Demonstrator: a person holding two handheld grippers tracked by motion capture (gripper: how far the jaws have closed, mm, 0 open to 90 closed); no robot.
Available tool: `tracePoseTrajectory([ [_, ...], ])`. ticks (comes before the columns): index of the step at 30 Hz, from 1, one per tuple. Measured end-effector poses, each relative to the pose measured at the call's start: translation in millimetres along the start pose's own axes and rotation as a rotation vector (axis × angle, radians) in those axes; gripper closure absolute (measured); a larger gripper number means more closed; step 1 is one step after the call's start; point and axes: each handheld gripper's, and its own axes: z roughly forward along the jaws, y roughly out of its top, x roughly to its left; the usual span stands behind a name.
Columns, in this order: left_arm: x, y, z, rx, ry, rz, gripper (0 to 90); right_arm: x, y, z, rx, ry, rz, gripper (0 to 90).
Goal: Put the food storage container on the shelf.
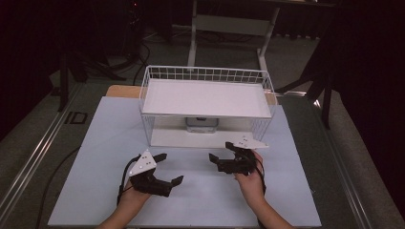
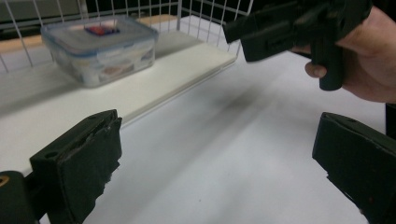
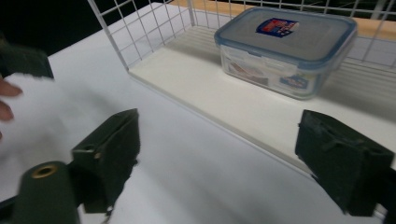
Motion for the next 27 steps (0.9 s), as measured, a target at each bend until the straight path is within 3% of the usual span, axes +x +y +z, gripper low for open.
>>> tracePoseTrajectory([
  [5, -1.1, 2.9, -5.4, 0.009, -0.006, 0.005, 2.4, 2.7, -5.4, -14.5, -0.008, 0.034, -0.018, 15.5],
  [10, -0.6, -3.1, -9.8, 0.017, -0.014, -0.008, 2.4, 6.3, -15.3, -29.3, 0.008, 0.034, -0.04, 15.4],
  [16, 0.7, -10.6, -14.9, 0.03, -0.015, -0.017, 2.4, 6.0, -23.7, -48.8, 0.009, 0.052, -0.028, 15.5],
  [19, 0.8, -11.7, -16.9, 0.038, -0.005, -0.013, 2.4, 5.7, -26.9, -54.4, 0.0, 0.04, -0.045, 15.9],
  [27, 1.0, -16.6, -29.2, 0.037, 0.003, -0.013, 2.4, -0.5, -36.8, -70.6, 0.008, 0.029, -0.024, 16.2],
])
